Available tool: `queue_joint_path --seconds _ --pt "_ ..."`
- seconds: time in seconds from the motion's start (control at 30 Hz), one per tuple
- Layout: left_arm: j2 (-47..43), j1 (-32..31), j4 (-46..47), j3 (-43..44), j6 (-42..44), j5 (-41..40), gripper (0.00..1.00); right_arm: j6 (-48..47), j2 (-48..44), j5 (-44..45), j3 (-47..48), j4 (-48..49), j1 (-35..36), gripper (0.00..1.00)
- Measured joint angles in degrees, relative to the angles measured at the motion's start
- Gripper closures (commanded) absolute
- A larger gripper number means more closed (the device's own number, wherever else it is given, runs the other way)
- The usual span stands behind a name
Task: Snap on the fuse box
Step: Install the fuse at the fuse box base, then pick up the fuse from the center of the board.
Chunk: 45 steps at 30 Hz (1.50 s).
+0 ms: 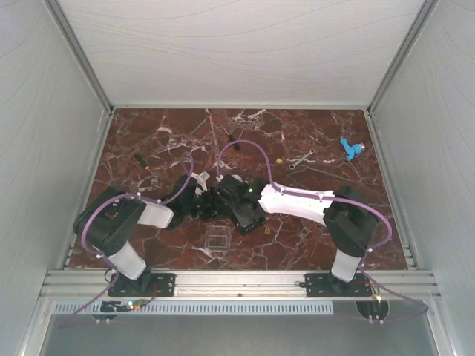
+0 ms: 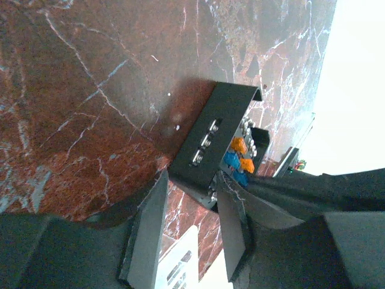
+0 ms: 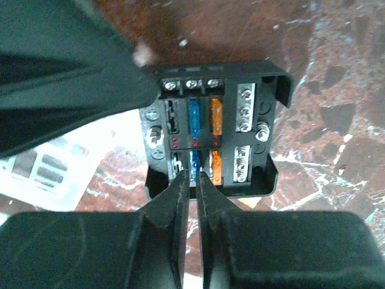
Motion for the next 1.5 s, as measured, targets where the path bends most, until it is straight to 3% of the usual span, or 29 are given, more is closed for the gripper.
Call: queue_joint_path --seconds 0.27,0.53,0.73,0.97,1.3,1.4,1.43,1.5 --pt "-1.2 0.0 -0.1 -0.7 0.3 0.0 0.55 0.7 -7.7 0.1 -1.2 1.3 2.4 0.78" --pt "-2.9 0.1 -0.2 -1.2 0.9 -0.3 0.45 3.9 -14.9 0.3 -10.1 4.0 2.5 0.74" --pt "-5.3 1.2 -1.4 -2.6 1.2 -0.7 0.33 5.6 -14.4 -1.0 -16.0 6.6 2.5 0.71" --pt "-9.8 4.8 -3.2 -4.0 2.3 -1.2 0.26 5.1 -9.2 -2.6 -16.2 13.6 0.9 0.71" --pt "-13.9 8.2 -6.1 -5.0 4.0 -1.6 0.13 -0.8 -1.1 -2.4 -9.8 19.3 -4.5 0.63" --pt "-14.9 8.5 -7.5 -5.1 4.7 -2.0 0.09 -1.9 -1.0 -1.9 -8.1 18.7 -5.1 0.59" --pt "-15.5 8.7 -8.1 -5.1 5.0 -2.2 0.02 -1.9 -1.2 -1.6 -7.6 18.1 -5.1 0.58" --pt "-16.5 9.2 -9.6 -5.1 5.9 -2.5 0.0 -1.5 -2.1 -0.9 -7.3 15.9 -5.0 0.54"
